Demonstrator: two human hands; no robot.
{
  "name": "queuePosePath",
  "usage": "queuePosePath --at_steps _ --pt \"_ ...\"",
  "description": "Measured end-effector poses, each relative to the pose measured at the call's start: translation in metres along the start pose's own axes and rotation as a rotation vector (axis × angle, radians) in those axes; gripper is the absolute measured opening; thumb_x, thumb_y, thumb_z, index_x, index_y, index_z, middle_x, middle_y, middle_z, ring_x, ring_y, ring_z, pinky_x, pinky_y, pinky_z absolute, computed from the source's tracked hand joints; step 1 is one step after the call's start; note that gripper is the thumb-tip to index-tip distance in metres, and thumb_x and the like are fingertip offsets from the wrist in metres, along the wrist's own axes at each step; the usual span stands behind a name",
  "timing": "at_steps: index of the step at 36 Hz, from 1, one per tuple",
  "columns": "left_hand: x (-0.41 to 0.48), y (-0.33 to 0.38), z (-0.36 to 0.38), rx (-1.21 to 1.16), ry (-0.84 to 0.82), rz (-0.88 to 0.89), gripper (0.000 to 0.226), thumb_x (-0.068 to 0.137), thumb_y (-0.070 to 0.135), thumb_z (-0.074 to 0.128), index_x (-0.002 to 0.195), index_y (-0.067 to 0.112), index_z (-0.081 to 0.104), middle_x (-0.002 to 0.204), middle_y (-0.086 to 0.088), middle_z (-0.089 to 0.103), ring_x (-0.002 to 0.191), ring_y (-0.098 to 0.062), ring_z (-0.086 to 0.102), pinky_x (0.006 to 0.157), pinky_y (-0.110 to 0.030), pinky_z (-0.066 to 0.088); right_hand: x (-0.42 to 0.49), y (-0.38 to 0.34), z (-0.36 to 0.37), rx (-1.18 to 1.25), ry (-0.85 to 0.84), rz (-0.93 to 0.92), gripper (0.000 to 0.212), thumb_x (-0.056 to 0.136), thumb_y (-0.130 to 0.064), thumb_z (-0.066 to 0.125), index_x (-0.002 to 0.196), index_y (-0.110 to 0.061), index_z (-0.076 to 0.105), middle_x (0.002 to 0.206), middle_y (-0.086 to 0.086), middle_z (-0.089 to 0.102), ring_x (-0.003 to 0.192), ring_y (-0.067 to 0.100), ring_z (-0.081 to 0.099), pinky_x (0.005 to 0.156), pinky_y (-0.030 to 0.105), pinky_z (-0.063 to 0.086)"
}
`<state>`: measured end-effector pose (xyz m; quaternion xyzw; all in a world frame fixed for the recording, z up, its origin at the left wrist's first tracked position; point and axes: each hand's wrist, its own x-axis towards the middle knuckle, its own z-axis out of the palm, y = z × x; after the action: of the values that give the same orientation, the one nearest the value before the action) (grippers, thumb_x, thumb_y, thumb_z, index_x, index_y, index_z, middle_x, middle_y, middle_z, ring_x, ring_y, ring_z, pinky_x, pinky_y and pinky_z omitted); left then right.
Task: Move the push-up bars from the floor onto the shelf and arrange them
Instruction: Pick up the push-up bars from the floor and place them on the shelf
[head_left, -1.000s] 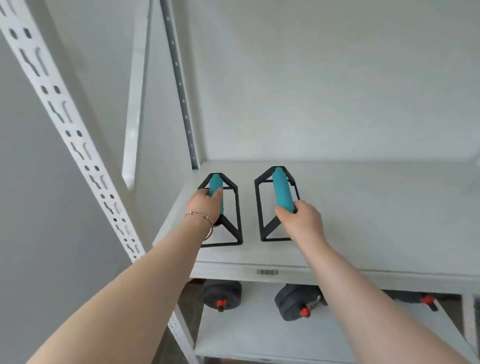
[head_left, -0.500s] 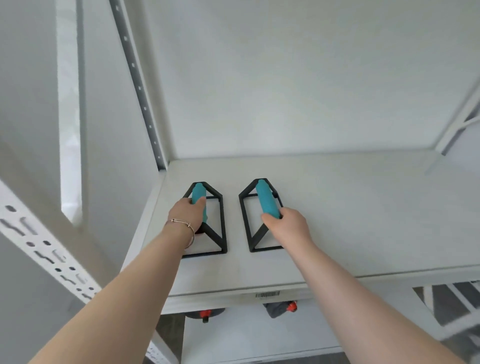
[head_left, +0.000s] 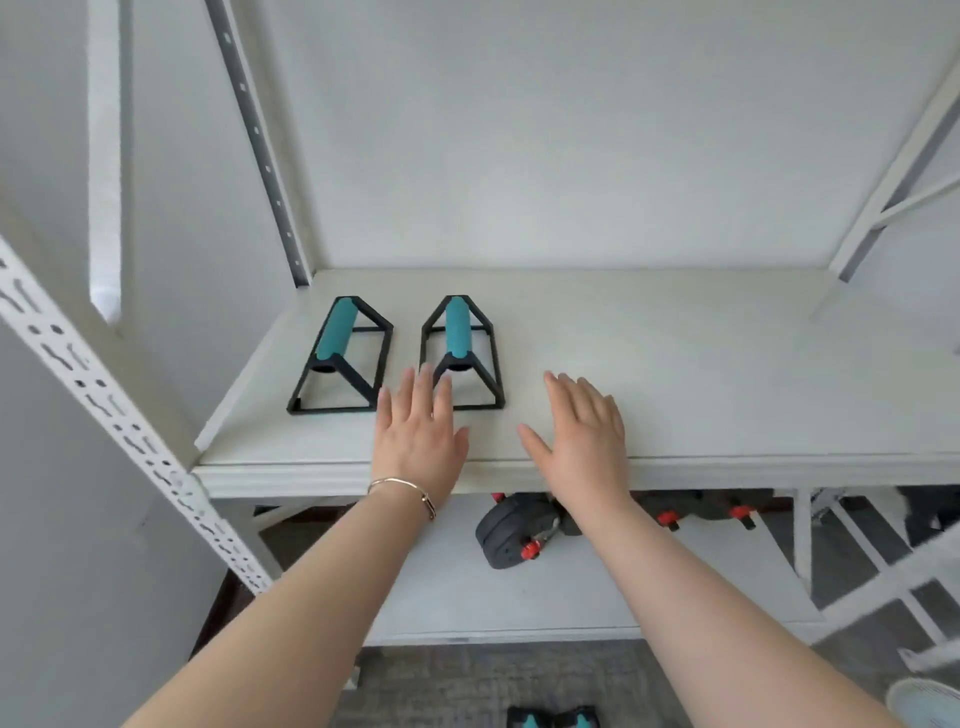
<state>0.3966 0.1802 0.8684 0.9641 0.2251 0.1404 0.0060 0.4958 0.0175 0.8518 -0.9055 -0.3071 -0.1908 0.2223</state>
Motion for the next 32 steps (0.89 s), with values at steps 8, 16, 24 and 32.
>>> queuePosePath --at_steps 8,16,24,32 --pt "-0.108 0.114 0.025 0.064 -0.083 -0.039 0.066 0.099 0.044 0.033 0.154 0.013 0.012 0.163 -0.012 0.007 0.150 -0.029 -0.001 0.121 -0.050 0.007 -0.106 0.102 -0.042 0.017 -0.030 -0.157 0.061 0.088 -0.048 0.058 0.137 -0.012 0.052 0.136 0.006 0.058 0.126 0.028 0.051 0.104 0.043 0.042" --pt "-0.208 0.179 0.116 0.076 -0.412 -0.113 0.067 0.099 0.046 0.034 0.153 0.013 0.012 0.162 -0.013 0.008 0.150 -0.030 0.003 0.121 -0.047 0.010 -0.239 0.202 -0.010 0.038 -0.324 -0.026 0.062 0.088 -0.050 0.057 0.137 -0.012 0.050 0.132 0.006 0.059 0.122 0.027 0.054 0.098 0.041 0.046" --pt "-0.291 0.196 0.292 0.004 -0.758 -0.182 0.067 0.099 0.047 0.034 0.152 0.014 0.011 0.161 -0.011 0.013 0.149 -0.028 0.007 0.121 -0.042 0.014 -0.371 0.281 0.110 -0.055 -0.630 0.147 0.059 0.088 -0.050 0.058 0.133 -0.013 0.053 0.124 0.006 0.064 0.113 0.028 0.059 0.094 0.043 0.050" --pt "-0.349 0.174 0.529 0.110 -0.889 -0.184 0.071 0.097 0.050 0.038 0.151 0.009 0.016 0.156 -0.013 0.024 0.146 -0.030 0.018 0.119 -0.044 0.022 -0.487 0.348 0.311 -0.150 -0.813 0.125 0.063 0.086 -0.055 0.057 0.130 -0.010 0.053 0.119 0.009 0.066 0.109 0.030 0.062 0.088 0.044 0.052"
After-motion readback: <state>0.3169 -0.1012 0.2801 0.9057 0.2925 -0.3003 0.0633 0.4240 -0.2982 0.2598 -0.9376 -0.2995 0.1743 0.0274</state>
